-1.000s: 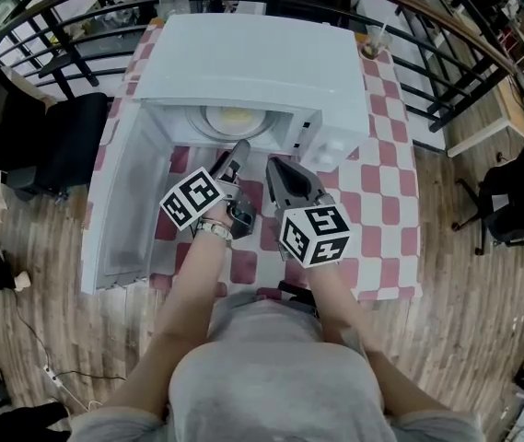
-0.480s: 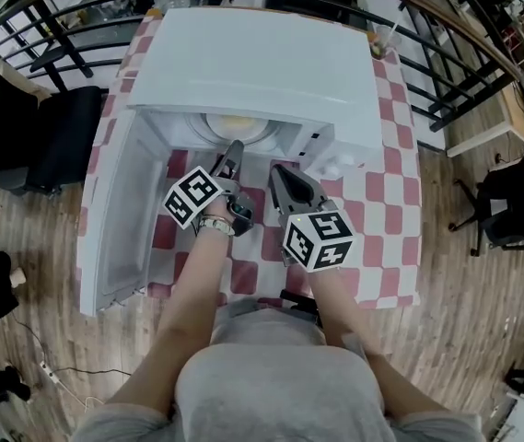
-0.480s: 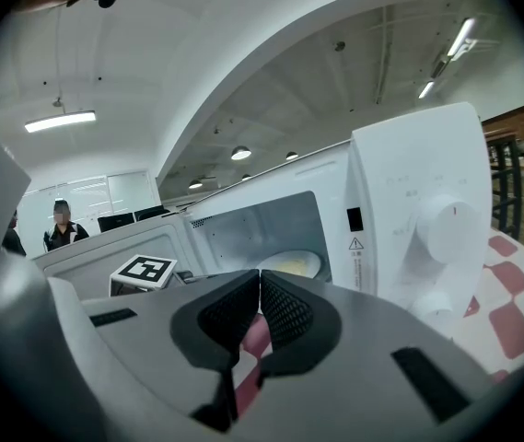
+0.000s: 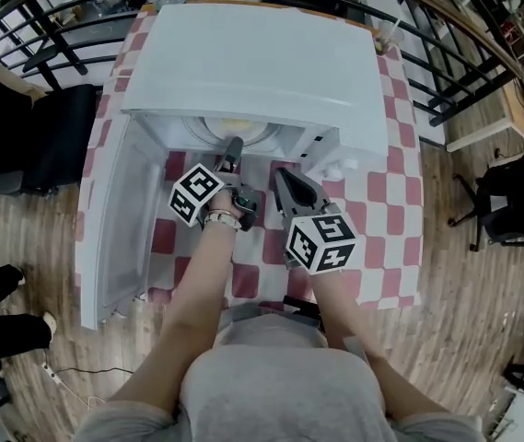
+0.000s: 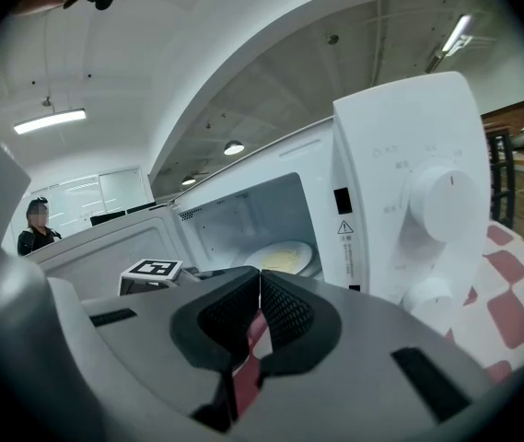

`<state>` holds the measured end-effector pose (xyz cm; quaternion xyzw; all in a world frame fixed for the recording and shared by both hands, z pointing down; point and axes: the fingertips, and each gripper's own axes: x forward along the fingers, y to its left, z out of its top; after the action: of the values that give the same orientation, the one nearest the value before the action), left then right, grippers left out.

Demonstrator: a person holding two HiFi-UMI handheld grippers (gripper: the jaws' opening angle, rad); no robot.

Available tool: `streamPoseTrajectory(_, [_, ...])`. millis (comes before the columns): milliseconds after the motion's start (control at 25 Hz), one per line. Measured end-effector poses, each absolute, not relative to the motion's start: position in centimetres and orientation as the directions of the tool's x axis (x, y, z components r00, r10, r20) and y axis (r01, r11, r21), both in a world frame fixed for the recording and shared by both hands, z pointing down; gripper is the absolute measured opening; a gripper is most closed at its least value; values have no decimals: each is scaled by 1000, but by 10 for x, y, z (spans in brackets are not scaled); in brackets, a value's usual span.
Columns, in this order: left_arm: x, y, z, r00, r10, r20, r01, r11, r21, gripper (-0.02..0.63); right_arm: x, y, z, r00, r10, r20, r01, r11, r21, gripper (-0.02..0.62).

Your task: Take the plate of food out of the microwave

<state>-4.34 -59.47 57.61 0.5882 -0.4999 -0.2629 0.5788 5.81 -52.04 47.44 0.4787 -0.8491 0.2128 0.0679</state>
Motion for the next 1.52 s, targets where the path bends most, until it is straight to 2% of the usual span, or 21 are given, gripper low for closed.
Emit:
streamPoseTrajectory(480, [-47,-597,587,262,-891,370,-274,299,914,326,59,-512,490,-527,-770,359,-846,434,-311,28])
streamPoseTrajectory(1040, [-44,-620,598,224,-884,409,-213,365,906,331,67,-513,491,-515,-775,366,-854,424,-302,28])
streamPoseTrajectory(1120, [-46,-618,601,210,-883,421,-202,382,902,329,69,-514,490,-510,-778,366,-857,420,-300,28])
streamPoseTrajectory(1160, [-47,-617,602,205,-882,424,-195,387,901,305,70,-514,490,-508,-780,366,-858,418,-299,28])
streamPoseTrajectory(1520, [-47,-614,604,217,-880,422,-127,404,906,281,72,-511,487,-509,-782,360,-857,423,-295,28])
